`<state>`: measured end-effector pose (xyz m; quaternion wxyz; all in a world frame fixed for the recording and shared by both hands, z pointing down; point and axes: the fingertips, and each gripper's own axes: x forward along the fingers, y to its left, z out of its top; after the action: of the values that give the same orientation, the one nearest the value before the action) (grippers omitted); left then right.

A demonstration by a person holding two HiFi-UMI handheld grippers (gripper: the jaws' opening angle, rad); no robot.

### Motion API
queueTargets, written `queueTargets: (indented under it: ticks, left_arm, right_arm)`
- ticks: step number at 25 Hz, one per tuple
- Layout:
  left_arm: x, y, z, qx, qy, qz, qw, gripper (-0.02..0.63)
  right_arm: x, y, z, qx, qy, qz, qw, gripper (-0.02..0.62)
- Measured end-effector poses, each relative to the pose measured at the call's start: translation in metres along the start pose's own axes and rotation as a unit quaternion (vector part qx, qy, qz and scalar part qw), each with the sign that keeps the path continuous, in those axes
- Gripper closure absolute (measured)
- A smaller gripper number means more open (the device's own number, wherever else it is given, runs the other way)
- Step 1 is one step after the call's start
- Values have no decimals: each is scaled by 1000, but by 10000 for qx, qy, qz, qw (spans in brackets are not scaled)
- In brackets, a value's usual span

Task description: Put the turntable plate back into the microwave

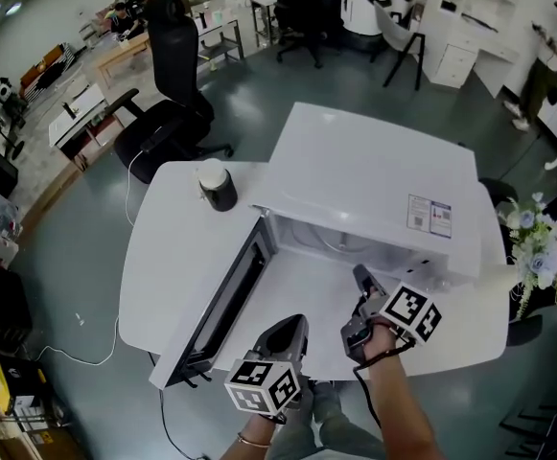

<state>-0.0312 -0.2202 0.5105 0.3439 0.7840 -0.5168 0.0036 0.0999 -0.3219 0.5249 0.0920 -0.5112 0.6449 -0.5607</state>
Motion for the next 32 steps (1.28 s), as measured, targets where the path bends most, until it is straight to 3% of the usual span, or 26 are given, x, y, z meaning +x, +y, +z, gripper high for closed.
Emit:
queueTargets:
  ticks: [10,18,21,27,32]
  left_arm:
    - [-16,-23,26,230,-186,143,9995,606]
    - [-28,-36,55,481,-426,189,9978,606]
    - [-31,-41,69,601,-548,187,9965,606]
    - [-33,-54,89,771,-732,154,9942,606]
    - [-27,-60,106,914,-872,170,9919,606]
  right_arm:
    - [-64,42,3,-1529,-44,226,9880,465]
    - [-107,73,12,-2696,-410,521,9607,474]
    - [-120,80,17,-3036,-567,490,9499,533]
    - [-144,83,24,-3392,-803,349,9366,576]
    - [-162,89,35,-3804,-1114,215,9179,584]
